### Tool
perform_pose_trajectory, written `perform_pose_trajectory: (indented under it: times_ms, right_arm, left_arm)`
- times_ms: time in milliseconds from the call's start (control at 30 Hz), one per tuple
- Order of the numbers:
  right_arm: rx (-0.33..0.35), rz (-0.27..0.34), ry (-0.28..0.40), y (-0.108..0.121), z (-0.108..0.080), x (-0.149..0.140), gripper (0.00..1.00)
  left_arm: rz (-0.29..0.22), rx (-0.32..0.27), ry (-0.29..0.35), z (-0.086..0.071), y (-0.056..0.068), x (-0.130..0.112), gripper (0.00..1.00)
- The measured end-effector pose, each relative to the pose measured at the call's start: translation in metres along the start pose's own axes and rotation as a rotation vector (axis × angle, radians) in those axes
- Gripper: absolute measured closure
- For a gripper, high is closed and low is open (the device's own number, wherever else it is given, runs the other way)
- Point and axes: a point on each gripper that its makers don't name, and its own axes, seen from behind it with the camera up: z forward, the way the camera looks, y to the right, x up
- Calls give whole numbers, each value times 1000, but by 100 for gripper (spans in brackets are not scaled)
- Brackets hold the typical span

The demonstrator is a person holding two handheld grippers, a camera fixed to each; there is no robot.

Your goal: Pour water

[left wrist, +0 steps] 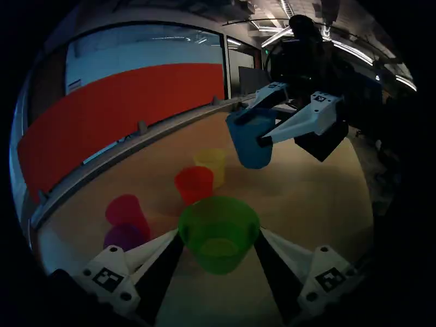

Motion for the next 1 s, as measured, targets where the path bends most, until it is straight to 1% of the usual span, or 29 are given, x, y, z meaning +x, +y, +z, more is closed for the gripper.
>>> perform_pose_trajectory:
  times_ms: [267, 467, 700, 1000]
  right_arm:
    - [25, -5, -46, -4, 13, -23, 8]
    - [35, -7, -74, -7, 21, -37, 8]
    - [43, -1, -85, -8, 28, -42, 8]
    - [36, 0, -97, -8, 31, -48, 8]
  left_arm:
    - [-4, -21, -46, 12, -2, -17, 14]
    - [-12, -31, -60, 20, -6, -22, 14]
    - [-29, -35, -60, 27, -9, -28, 14]
    - [-37, -38, -62, 30, -10, -37, 14]
